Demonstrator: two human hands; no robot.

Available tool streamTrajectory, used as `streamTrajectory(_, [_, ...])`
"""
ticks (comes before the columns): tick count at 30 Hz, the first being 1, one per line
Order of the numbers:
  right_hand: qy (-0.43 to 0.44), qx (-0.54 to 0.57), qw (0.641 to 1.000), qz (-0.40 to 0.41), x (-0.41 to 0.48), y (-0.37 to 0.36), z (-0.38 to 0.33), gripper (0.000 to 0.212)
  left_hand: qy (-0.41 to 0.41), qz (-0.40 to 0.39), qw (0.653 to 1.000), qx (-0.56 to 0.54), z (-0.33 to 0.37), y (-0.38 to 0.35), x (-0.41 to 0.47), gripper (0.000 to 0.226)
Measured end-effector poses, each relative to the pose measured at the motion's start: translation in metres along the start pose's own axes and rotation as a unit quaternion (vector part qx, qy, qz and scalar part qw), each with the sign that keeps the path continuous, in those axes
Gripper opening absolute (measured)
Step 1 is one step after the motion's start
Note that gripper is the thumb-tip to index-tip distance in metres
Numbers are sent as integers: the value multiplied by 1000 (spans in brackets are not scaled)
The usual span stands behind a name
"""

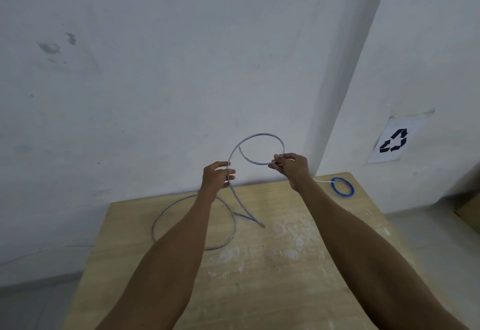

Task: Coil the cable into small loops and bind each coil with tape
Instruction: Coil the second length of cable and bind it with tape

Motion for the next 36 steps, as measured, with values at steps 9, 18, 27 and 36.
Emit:
streamTrajectory(9, [4, 26, 1000, -11, -7, -19, 9, 18, -38, 5, 992, -123, 30, -33, -4, 9])
streamTrajectory(18, [12, -14, 999, -40, -19, -13, -4, 26, -37, -9, 991, -129, 37, -30, -1, 19])
streamTrajectory(27, [173, -137, 975, -39, -11, -8, -20, 26, -12, -66, 996, -63, 39, -17, -3, 21])
streamTrajectory(36, [187, -222, 954, -79, -14, -12, -23, 25, -59, -90, 994, -13, 51, -9, -7, 19])
Point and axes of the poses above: each hand's wrist, its own x-axis towards the middle knuckle, its own y-axis out of the back of the hand, z = x × y, the point moved 1 cm from there along x, towards the middle knuckle, and after that the axes turned 5 degrees about -x, right-handed, at the moved point
